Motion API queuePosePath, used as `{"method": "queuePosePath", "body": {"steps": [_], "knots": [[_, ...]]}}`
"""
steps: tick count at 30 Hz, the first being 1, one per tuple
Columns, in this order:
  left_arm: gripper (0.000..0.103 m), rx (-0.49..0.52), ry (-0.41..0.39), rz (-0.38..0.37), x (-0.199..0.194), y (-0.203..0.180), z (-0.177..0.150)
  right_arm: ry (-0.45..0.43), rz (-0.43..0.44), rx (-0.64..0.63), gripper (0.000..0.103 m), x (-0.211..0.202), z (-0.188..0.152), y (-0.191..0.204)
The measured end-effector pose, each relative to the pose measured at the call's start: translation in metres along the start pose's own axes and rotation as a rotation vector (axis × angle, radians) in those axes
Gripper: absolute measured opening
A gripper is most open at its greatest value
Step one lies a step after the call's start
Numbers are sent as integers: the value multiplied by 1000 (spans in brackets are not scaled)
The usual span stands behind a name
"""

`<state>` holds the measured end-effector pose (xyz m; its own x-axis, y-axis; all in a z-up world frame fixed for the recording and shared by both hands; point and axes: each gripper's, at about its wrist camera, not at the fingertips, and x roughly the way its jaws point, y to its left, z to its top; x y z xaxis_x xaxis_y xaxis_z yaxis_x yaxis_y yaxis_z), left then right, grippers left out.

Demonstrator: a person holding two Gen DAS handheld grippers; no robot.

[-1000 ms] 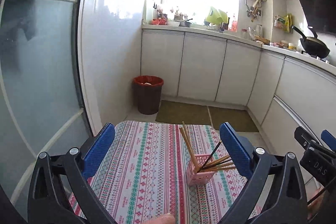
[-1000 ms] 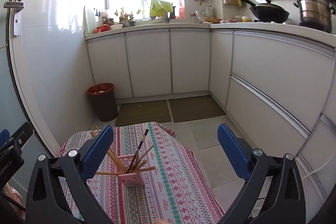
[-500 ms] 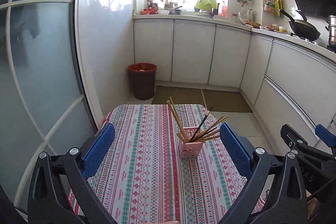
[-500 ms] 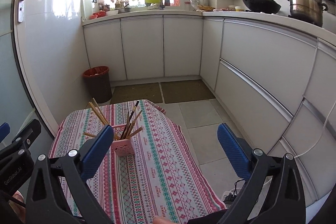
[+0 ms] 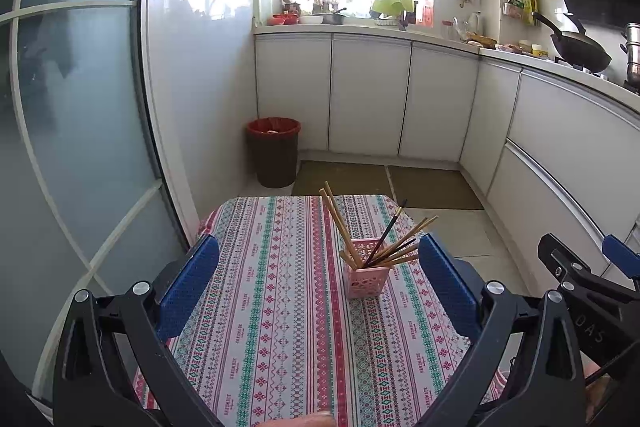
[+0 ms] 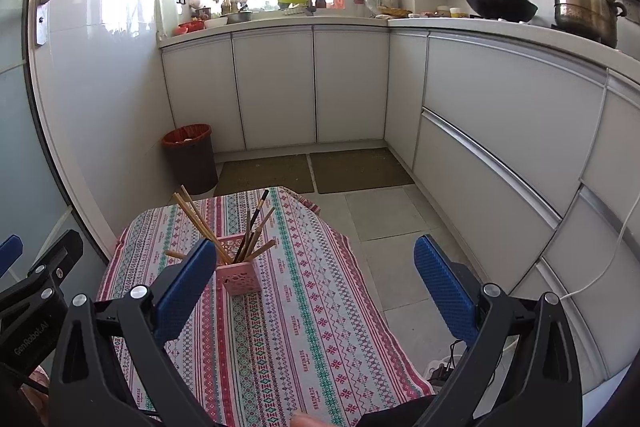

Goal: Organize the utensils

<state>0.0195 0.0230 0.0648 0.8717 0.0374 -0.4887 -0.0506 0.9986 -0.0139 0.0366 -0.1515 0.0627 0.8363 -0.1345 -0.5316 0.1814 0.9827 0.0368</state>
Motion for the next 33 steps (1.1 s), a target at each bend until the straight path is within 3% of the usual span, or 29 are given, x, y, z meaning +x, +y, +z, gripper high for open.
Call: {"method": "queuePosePath", "body": {"steps": [33], "knots": [[96,-6,17,-5,4,0,1,37,24,24,96,5,1,-3]]}}
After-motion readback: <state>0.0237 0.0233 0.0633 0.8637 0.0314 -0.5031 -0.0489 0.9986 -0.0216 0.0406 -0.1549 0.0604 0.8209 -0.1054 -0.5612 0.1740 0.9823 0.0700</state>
